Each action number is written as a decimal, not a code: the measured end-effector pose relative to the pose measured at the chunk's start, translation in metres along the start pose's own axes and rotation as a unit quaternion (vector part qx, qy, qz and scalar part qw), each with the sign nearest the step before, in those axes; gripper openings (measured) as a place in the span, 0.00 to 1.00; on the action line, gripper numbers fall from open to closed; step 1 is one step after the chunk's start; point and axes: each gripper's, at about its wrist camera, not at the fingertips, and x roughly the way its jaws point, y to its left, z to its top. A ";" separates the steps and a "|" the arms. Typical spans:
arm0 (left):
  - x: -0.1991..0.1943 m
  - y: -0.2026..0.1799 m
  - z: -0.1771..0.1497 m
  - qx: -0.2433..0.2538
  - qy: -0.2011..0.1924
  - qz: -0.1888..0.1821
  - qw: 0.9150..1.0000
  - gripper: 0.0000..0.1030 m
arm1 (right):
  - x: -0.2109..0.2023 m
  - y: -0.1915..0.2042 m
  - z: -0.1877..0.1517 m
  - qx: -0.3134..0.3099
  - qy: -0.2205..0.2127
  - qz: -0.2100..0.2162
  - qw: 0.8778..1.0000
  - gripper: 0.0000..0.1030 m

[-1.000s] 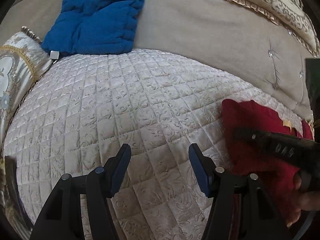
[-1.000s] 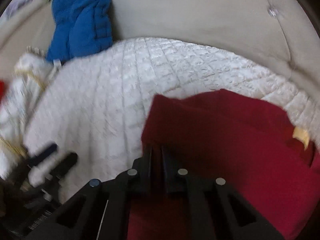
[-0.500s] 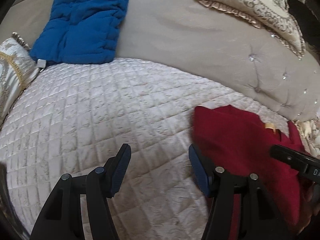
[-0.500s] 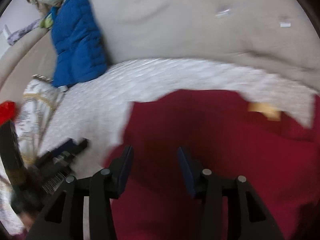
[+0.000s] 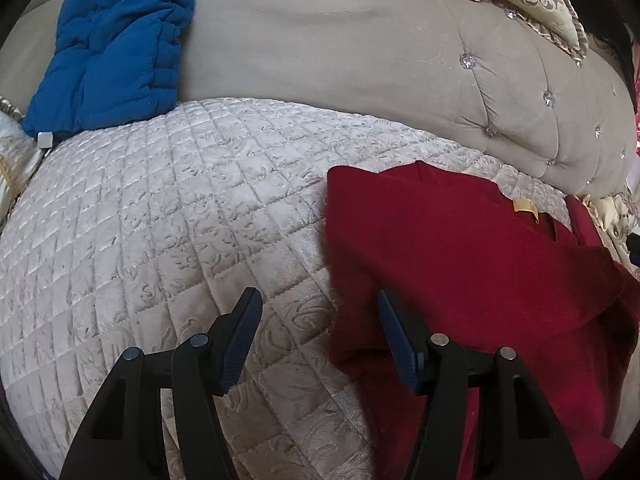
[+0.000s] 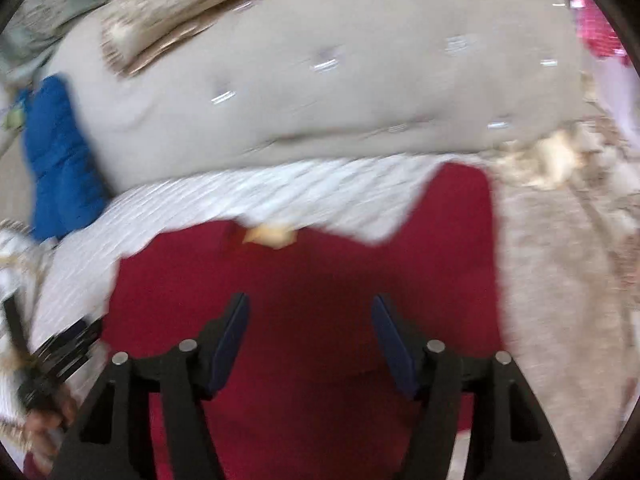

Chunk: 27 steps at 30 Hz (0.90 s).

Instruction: Fold small clothes

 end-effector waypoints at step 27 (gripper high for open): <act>-0.013 0.005 0.003 -0.013 -0.025 -0.008 1.000 0.38 | -0.026 -0.128 0.005 0.065 -0.033 -0.153 0.986 0.09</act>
